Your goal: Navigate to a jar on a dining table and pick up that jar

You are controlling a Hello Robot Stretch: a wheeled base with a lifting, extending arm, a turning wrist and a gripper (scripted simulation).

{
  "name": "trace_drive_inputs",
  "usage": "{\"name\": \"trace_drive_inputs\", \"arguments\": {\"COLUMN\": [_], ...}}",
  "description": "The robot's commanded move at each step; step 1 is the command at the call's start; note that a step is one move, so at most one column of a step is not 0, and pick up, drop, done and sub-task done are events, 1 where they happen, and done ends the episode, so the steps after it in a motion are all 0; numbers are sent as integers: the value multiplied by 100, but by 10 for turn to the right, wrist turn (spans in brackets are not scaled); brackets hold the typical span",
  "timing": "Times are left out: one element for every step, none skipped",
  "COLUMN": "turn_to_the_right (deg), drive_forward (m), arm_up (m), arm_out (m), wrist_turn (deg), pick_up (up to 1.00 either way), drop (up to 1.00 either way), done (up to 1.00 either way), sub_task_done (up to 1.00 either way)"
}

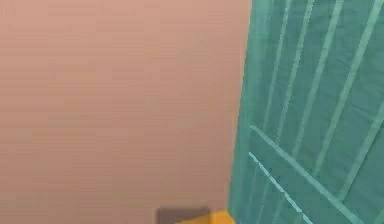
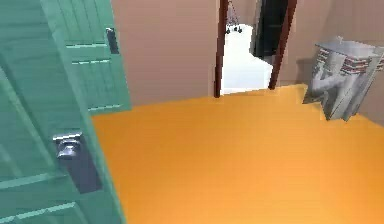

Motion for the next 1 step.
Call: {"name": "trace_drive_inputs", "arguments": {"turn_to_the_right": [450], "drive_forward": [0], "arm_up": [0], "arm_out": [0], "wrist_turn": [0], "pick_up": [0], "drop": [0], "done": [0], "sub_task_done": [0]}}
